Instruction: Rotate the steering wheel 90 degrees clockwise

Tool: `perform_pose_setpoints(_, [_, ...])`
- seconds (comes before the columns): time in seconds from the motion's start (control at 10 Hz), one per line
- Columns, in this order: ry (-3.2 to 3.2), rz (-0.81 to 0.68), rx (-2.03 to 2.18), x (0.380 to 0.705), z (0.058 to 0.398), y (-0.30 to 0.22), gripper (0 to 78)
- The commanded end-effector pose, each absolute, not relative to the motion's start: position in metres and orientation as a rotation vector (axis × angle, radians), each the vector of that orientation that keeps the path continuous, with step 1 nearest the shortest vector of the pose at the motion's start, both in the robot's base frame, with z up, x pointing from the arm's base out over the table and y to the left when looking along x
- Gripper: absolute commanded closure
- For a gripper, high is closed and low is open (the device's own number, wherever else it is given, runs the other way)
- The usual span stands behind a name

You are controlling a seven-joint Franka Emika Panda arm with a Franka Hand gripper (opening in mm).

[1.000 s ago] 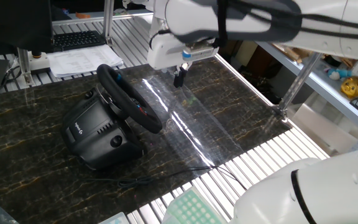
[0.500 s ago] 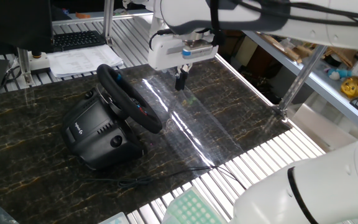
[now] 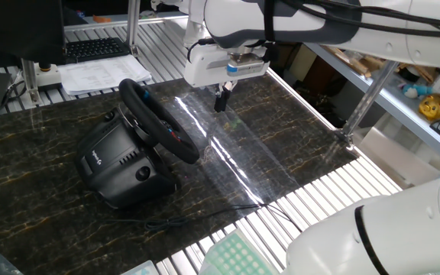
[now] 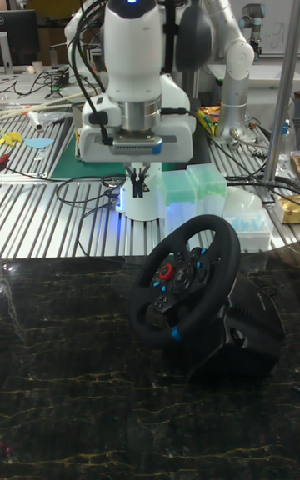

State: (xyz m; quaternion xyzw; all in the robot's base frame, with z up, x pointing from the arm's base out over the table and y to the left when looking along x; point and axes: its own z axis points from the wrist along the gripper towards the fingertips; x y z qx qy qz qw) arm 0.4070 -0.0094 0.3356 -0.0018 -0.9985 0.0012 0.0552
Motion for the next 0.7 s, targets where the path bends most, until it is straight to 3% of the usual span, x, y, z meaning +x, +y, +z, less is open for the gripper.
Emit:
perform_pose_setpoints(0.1, [-3.032,0.037,0.0,0.4075,0.3368,-0.0091,77.6])
perform_pose_setpoints(0.7, [-3.052,0.013,0.023,0.4078,0.3367,-0.0089,77.6])
